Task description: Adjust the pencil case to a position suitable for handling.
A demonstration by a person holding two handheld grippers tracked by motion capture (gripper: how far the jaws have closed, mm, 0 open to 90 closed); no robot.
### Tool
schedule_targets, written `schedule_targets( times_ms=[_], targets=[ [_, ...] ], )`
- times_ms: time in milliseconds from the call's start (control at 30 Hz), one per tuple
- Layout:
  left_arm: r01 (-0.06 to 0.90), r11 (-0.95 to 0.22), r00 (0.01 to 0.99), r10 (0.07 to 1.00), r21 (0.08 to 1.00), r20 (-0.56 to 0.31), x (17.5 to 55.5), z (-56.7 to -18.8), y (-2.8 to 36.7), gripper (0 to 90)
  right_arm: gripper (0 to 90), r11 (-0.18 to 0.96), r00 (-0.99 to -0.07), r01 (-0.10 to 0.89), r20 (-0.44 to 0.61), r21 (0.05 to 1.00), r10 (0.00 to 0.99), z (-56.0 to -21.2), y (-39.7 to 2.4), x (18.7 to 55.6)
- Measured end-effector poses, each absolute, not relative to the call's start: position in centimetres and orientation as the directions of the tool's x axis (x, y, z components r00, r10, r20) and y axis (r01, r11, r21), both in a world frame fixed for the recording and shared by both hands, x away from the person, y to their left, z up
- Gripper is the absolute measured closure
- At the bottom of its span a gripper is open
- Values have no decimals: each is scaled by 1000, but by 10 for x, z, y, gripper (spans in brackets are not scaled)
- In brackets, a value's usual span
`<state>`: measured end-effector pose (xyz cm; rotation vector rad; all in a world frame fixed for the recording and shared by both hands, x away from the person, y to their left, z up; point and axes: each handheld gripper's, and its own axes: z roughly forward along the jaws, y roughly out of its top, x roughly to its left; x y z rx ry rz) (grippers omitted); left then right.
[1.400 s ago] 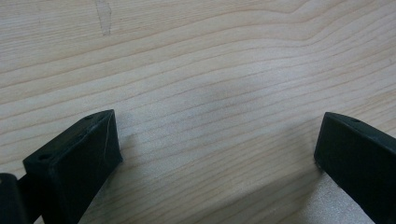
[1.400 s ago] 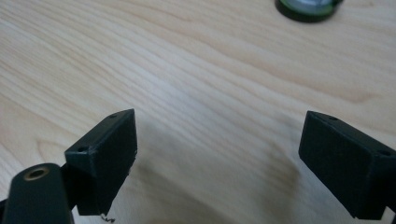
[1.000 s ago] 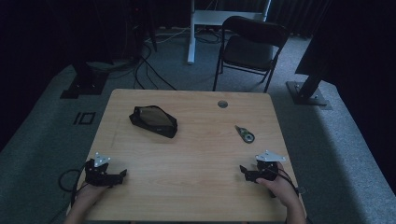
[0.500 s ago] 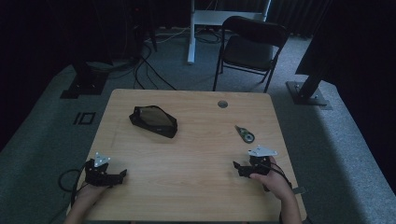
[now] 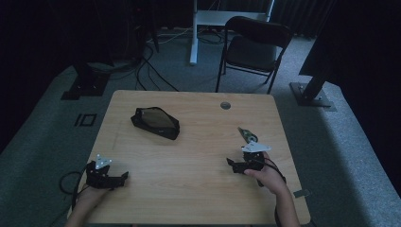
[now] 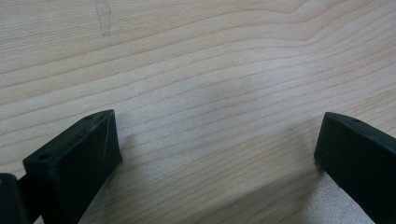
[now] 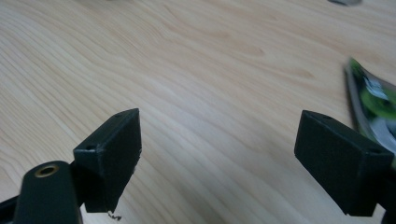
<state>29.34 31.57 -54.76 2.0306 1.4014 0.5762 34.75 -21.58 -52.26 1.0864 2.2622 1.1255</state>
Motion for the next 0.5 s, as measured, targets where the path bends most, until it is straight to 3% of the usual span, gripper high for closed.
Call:
schedule_targets(
  times_ms=[500],
  targets=[
    [677,-263,349,937,687,16,293,-548,316,4,174,400,-683,428,0,810,731,-514,-186,369]
  ],
)
